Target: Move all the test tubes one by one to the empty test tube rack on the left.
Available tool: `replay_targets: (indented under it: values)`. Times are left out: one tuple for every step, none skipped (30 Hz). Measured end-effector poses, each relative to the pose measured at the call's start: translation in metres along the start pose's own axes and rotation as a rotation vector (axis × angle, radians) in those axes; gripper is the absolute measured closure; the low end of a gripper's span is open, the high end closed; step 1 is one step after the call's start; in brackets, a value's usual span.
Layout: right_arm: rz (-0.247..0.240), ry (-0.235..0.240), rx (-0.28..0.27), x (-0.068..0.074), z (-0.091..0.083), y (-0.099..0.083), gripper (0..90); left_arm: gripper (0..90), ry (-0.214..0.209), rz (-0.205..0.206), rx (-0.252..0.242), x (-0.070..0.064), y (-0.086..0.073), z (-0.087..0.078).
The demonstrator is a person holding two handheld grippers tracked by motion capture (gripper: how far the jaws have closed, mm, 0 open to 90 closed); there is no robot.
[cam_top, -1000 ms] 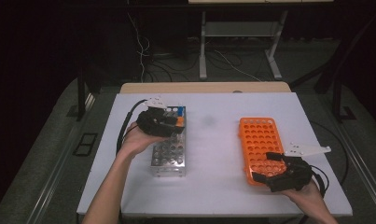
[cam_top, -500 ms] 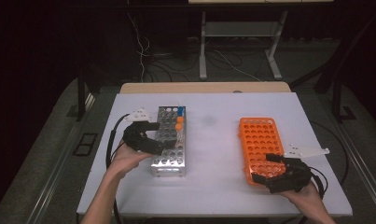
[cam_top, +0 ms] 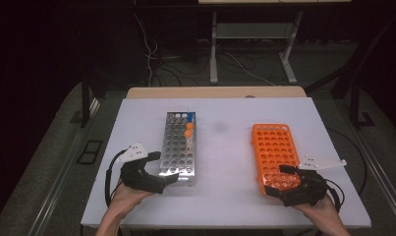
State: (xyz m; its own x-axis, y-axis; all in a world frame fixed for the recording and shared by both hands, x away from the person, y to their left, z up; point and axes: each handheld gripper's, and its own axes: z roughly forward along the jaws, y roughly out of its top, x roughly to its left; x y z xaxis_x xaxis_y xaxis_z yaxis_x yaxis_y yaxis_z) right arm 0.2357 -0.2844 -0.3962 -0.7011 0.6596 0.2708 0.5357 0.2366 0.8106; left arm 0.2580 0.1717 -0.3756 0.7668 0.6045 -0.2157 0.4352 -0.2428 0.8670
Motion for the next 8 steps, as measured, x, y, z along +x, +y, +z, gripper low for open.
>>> replay_targets:
  values:
    - [0.001,0.0,-0.003,-0.0003,-0.0005,-0.0004,0.3,0.0,0.003,0.005,0.0,-0.0017,-0.0025,0.0]
    - [0.004,-0.002,-0.006,-0.0005,-0.0011,-0.0008,0.3,0.0,0.003,0.008,-0.003,-0.003,-0.0048,0.0001]
    - [0.006,-0.003,-0.008,-0.0008,-0.0015,-0.0013,0.3,0.0,0.0,0.003,-0.008,-0.0041,-0.0068,0.0006]
    - [0.006,-0.003,-0.008,-0.0012,-0.0018,-0.0017,0.3,0.0,-0.002,0.004,-0.008,-0.0047,-0.0087,0.0013]
    - [0.005,-0.003,-0.007,-0.0015,-0.002,-0.0021,0.3,0.0,-0.001,0.007,-0.004,-0.0053,-0.0103,0.0026]
    - [0.008,-0.004,-0.008,-0.0015,-0.0022,-0.0025,0.3,0.0,-0.002,0.01,0.002,-0.0056,-0.0113,0.0038]
    - [0.007,-0.004,-0.009,-0.0017,-0.0023,-0.0028,0.3,0.0,-0.003,0.013,0.006,-0.0054,-0.0119,0.0046]
    - [0.006,-0.004,-0.009,-0.0019,-0.0025,-0.003,0.3,0.0,-0.004,0.011,0.007,-0.0053,-0.0123,0.0051]
